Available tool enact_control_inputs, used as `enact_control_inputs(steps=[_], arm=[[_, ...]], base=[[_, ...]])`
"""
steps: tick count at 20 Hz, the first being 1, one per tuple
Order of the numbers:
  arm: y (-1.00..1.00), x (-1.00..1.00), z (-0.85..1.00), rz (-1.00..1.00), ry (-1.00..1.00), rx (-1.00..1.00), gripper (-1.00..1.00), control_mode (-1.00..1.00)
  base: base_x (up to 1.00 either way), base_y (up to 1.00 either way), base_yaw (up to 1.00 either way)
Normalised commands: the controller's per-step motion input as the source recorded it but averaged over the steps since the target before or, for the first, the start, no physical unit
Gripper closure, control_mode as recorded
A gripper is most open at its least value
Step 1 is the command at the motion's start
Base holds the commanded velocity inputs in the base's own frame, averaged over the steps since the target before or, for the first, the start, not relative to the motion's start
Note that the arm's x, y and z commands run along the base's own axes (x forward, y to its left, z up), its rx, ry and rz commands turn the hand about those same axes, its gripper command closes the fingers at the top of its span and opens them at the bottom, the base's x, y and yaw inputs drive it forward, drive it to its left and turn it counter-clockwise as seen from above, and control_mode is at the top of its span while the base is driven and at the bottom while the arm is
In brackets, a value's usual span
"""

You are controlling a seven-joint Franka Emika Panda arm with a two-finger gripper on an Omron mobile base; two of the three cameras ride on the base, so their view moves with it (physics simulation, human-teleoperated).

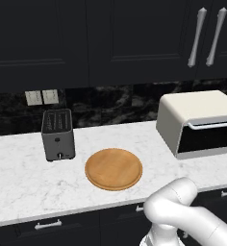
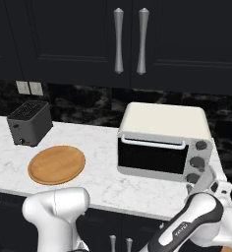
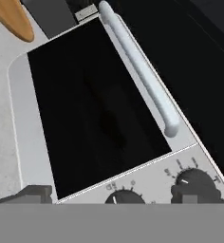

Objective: Pick up the kebab skewer and baguette bread, and place them inside the toaster oven. Close the toaster oven door and start by setting the timer.

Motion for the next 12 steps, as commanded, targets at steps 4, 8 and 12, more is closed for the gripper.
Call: enact_control_inputs(steps=[4,8,12], arm=[[0.02,0.51,0.00,0.00,-0.24,-0.24,-1.00,-1.00],[-0.08,0.31,0.00,0.00,-0.19,-0.23,-1.00,-1.00],[-0.07,0.09,-0.06,0.00,-0.15,-0.25,-1.00,-1.00]], base=[[0.00,0.00,0.00],[0.00,0.00,0.00],[0.00,0.00,0.00]])
